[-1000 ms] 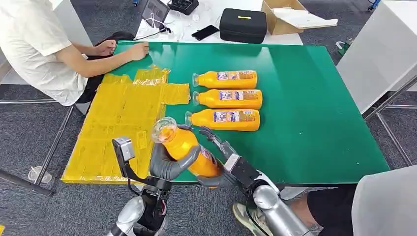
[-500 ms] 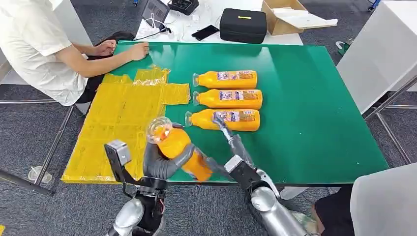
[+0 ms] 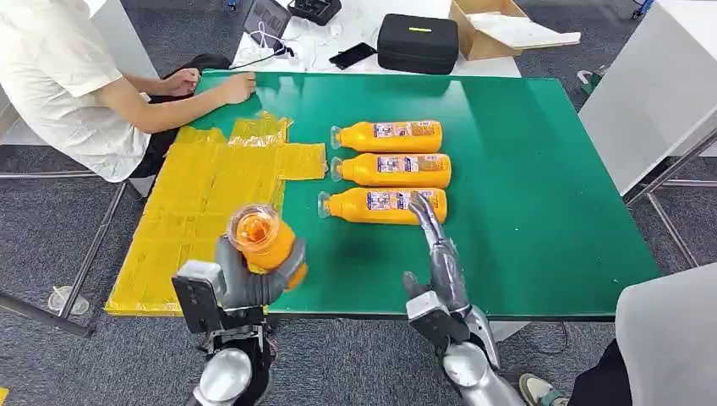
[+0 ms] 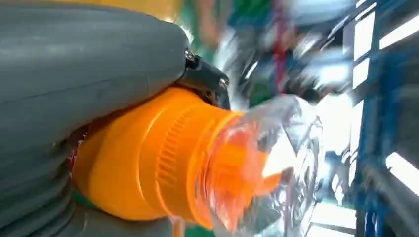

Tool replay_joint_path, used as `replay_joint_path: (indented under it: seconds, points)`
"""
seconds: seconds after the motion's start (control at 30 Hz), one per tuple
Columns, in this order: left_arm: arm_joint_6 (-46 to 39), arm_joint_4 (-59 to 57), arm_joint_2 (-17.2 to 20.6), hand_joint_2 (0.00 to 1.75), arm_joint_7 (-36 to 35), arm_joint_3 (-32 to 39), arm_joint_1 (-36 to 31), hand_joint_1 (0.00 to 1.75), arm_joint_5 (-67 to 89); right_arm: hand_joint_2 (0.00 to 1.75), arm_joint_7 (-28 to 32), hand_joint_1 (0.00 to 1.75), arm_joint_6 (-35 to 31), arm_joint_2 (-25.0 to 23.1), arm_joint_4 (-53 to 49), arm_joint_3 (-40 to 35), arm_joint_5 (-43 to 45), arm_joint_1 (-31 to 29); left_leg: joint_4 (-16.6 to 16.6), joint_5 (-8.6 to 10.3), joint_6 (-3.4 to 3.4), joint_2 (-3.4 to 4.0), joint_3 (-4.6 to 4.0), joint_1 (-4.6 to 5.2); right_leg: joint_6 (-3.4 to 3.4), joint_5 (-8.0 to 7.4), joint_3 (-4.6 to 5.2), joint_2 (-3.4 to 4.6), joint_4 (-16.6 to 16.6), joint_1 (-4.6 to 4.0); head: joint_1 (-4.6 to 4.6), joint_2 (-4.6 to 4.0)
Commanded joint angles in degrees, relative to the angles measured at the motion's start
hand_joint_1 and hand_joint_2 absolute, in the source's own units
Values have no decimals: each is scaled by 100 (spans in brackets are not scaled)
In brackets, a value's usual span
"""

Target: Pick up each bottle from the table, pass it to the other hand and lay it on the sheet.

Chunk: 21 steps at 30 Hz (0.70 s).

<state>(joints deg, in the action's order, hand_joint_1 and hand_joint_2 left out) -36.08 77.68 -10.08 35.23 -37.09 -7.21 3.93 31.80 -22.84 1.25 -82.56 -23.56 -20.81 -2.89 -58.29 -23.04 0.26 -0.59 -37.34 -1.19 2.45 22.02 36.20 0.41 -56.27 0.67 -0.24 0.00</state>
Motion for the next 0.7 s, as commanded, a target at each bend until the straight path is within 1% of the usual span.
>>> replay_joint_path:
  seconds: [0.03,0.07,0.13,0.17,0.23,0.27,0.3,0.33,0.37,0.4,0.43,0.47,0.5,0.57,0.63,0.67,0.7]
  points:
    - [-373,-1467,213,175,-423,906,-581,175,2529,0,210,0,77,-208,-203,459,46,48,9,2,1,4,20,4,-7,1,-16,-1,3,2,2,0]
    - [-392,-1729,328,175,-727,770,-733,175,3068,0,239,0,105,-213,-172,474,29,0,10,-4,3,11,37,6,-12,5,-29,2,2,2,0,0]
    - [-360,-1773,407,175,-798,748,-790,175,3202,0,240,0,112,-212,-164,505,28,-32,8,3,1,7,23,2,-7,-1,-16,0,4,0,0,0]
    - [-262,-1998,491,175,-927,653,-909,175,3526,0,266,0,252,-221,-99,524,82,-101,9,1,2,10,33,4,-11,1,-25,1,3,0,0,2]
    - [247,-2383,652,175,-1011,553,-1139,175,3646,0,302,0,299,-243,0,605,95,-206,9,5,-1,6,28,4,-8,-1,-21,-1,4,2,0,0]
    - [329,-2528,676,175,-1003,556,-1201,175,3638,0,313,0,330,-251,19,626,114,-225,11,-2,2,10,53,7,-15,8,-43,-2,3,2,0,0]
    - [460,-2853,712,175,-1041,533,-1358,175,3773,0,361,0,396,-282,60,667,144,-262,10,8,-1,12,35,4,-10,-1,-27,4,4,1,-2,0]
    - [586,-3046,737,175,-1107,549,-1466,175,3781,0,368,0,401,-311,82,687,148,-289,9,10,-3,13,27,3,-7,-4,-20,7,4,1,0,0]
    - [777,-3544,740,175,-1231,511,-1703,175,3932,0,380,0,419,-350,131,730,159,-312,12,7,-1,14,39,5,-10,0,-32,5,6,2,0,0]
    - [780,-3873,723,175,-1176,568,-1851,175,3961,0,411,0,450,-379,204,753,172,-350,10,11,-2,9,31,3,-8,-2,-27,3,4,1,2,0]
    - [1029,-4343,733,175,-1365,559,-2065,175,4097,0,436,0,468,-418,247,798,189,-354,11,13,-3,10,29,2,-8,-6,-23,4,5,0,0,0]
    - [979,-4578,730,175,-1218,634,-2153,175,4081,0,477,0,496,-438,315,820,203,-369,7,13,-4,7,20,0,-6,-6,-16,2,3,-2,0,0]
    - [1006,-4670,735,175,-1225,611,-2197,175,4136,0,482,0,496,-441,319,831,205,-366,12,13,-4,6,35,0,-10,-4,-31,-2,6,-2,-2,0]
    - [995,-4719,737,175,-1198,626,-2218,175,4134,0,492,0,497,-441,325,835,210,-362,11,11,-3,7,39,0,-12,-2,-34,0,5,-3,2,0]
    - [984,-4714,712,175,-1199,622,-2207,175,4140,0,496,0,497,-439,321,837,211,-355,9,1,-1,24,59,3,-18,6,-47,11,-1,-2,-2,0]
    - [1078,-4792,718,175,-1309,544,-2246,175,4244,0,505,0,498,-444,315,844,215,-354,5,8,-3,15,32,0,-8,-2,-24,9,1,-2,0,0]
    - [1372,-4918,747,175,-1400,484,-2327,175,4300,0,542,0,517,-462,351,857,235,-384,8,-5,2,23,66,4,-17,11,-53,9,-1,-1,2,0]
